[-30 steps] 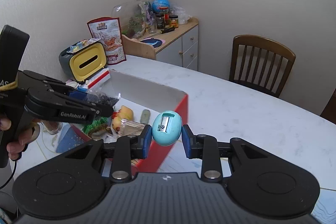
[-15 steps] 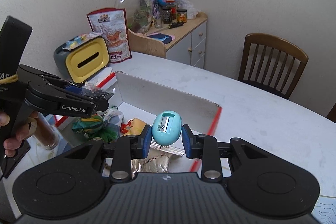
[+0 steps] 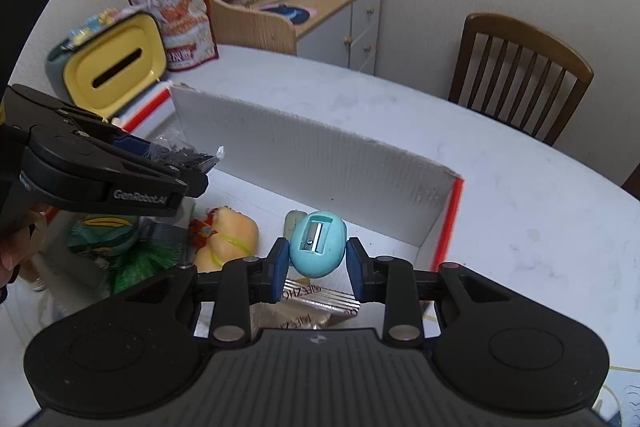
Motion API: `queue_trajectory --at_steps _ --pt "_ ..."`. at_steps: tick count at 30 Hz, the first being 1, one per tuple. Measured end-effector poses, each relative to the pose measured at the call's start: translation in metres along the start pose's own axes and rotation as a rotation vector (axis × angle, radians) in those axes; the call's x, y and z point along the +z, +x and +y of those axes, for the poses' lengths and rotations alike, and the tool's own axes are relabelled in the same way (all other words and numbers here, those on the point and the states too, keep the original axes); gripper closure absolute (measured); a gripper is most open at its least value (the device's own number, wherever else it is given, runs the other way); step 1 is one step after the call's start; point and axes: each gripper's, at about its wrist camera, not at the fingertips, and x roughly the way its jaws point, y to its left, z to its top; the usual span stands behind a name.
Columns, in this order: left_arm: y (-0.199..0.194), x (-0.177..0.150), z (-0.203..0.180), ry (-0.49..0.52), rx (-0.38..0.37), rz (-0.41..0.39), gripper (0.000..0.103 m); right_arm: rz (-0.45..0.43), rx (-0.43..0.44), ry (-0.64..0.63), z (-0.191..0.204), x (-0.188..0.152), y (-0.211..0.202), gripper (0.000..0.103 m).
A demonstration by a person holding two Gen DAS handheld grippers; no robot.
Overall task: Organize objects
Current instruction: 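Lift and carry the black bag and teal sharpener over the box, then open both tools to drop the black bag and sharpener into the box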
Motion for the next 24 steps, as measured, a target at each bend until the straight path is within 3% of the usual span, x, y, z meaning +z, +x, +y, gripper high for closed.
queue_trajectory --at_steps 8,24 --pt "0.03 0.008 -0.003 0.046 0.005 0.054 0.065 0.078 -0.005 -0.012 0.007 0.006 0.034 0.073" --pt "0.063 0.014 0.008 0.003 -0.014 0.166 0.062 0.16 0.018 -0.004 0.006 0.004 0.057 0.073"
